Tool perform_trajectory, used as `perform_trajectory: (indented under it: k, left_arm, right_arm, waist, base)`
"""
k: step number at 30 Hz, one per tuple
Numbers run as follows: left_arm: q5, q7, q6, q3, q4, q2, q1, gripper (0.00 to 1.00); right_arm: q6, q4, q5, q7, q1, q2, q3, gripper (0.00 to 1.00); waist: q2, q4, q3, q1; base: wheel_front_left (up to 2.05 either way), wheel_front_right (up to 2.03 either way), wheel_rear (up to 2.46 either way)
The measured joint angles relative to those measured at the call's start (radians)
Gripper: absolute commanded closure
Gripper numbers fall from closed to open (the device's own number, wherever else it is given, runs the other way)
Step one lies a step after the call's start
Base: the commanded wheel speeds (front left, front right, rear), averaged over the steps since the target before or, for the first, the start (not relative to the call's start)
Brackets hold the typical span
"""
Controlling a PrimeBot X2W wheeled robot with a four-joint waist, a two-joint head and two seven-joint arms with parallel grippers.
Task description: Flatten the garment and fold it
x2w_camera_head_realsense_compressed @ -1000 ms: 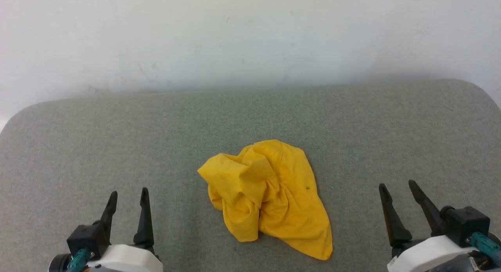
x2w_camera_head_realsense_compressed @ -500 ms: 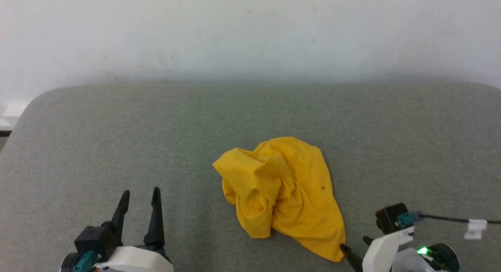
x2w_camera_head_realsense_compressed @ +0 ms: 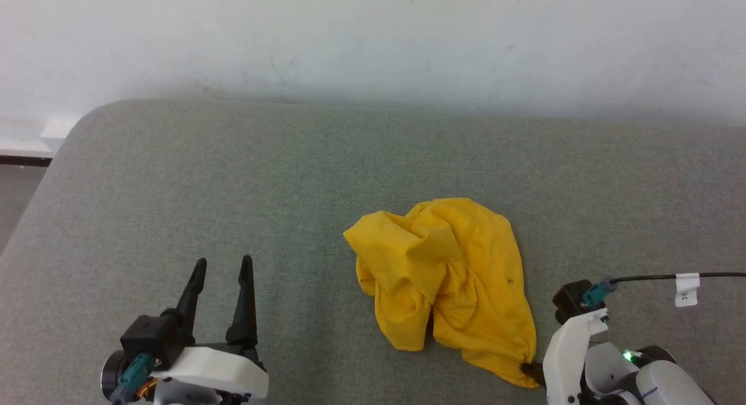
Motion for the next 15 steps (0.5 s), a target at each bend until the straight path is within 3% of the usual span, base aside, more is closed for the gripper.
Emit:
perform_trajectory:
  k: [4, 7, 11, 15]
  left_arm:
    - [0.000, -0.004, 0.001, 0.008, 0.006, -0.002, 0.003, 0.00]
    - [-0.001, -0.007, 0.002, 0.012, 0.007, -0.005, 0.004, 0.00]
    - [-0.001, -0.007, 0.003, 0.017, 0.005, -0.004, 0.010, 0.00]
    - [-0.001, -0.007, 0.005, 0.019, 0.004, -0.003, 0.015, 0.00]
  right_arm:
    - [0.001, -0.040, 0.001, -0.055, 0.002, -0.013, 0.001, 1.00]
    - [0.001, -0.127, -0.064, -0.184, 0.001, -0.026, -0.064, 1.00]
    - [0.001, -0.245, -0.157, -0.278, 0.006, -0.059, -0.270, 1.00]
    - [0.001, -0.300, -0.222, -0.263, 0.092, -0.050, -0.530, 1.00]
  waist:
    - [0.0000, -0.009, -0.003, 0.0003]
    - [0.0000, -0.024, -0.010, 0.0003]
    - [-0.0001, -0.048, -0.019, 0.0004]
    - [0.0000, -0.070, -0.027, 0.0002]
  base:
    - [0.00, 0.00, 0.00]
    - [0.00, 0.00, 0.00]
    - [0.00, 0.00, 0.00]
    - [0.00, 0.00, 0.00]
